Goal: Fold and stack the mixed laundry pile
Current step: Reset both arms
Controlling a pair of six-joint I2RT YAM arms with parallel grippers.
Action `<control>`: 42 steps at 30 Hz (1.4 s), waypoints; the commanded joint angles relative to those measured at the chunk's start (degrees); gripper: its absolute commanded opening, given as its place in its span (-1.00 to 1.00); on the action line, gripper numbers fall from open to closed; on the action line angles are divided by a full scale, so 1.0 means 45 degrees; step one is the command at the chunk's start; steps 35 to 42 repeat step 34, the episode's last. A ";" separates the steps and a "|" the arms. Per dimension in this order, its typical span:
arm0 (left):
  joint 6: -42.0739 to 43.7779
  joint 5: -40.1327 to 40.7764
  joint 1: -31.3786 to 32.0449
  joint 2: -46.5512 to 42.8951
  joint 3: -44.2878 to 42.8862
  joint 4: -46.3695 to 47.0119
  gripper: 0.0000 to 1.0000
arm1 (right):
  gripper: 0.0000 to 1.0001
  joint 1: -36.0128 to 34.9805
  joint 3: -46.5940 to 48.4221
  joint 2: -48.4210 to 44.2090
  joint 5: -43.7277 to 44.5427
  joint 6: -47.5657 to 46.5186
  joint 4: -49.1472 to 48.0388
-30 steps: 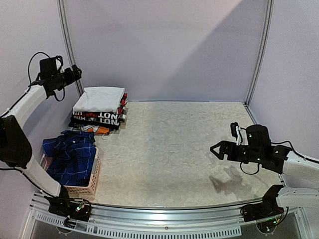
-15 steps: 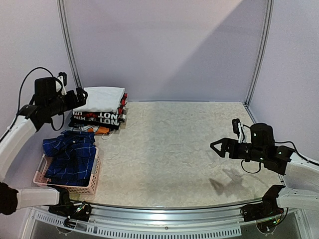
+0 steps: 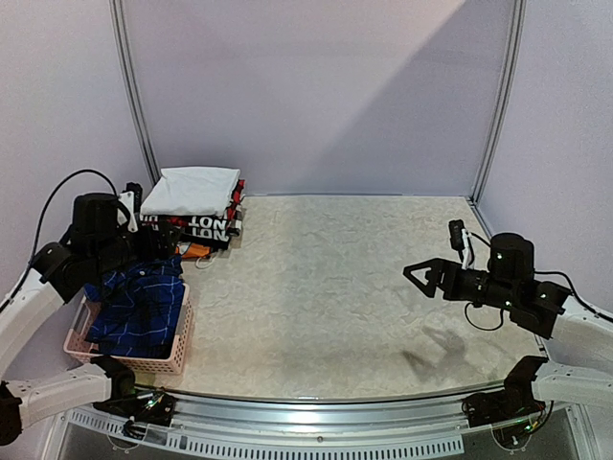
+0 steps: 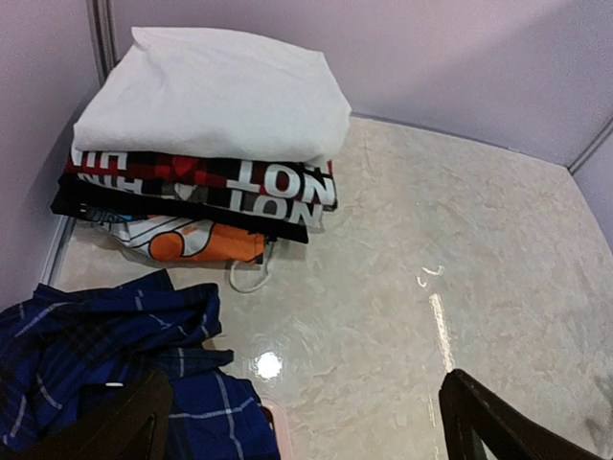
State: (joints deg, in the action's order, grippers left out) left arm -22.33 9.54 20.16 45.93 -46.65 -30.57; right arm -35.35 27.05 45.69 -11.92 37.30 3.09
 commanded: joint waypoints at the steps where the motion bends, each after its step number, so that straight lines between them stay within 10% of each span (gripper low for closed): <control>1: -0.0439 0.0353 0.1366 -0.0623 0.0591 -0.0766 0.99 | 0.98 -0.0079 0.0545 -0.0026 -0.0200 0.0287 -0.0185; 20: -0.1532 0.1758 0.3065 -0.3458 0.4452 -0.0384 0.99 | 0.98 -0.0079 -0.0657 -0.1237 0.1588 -0.0289 -0.0525; 42: -0.1407 0.2168 0.3444 -0.3857 0.4411 -0.0581 0.99 | 0.98 -0.0089 -0.0491 -0.1865 0.1765 -0.0809 0.0437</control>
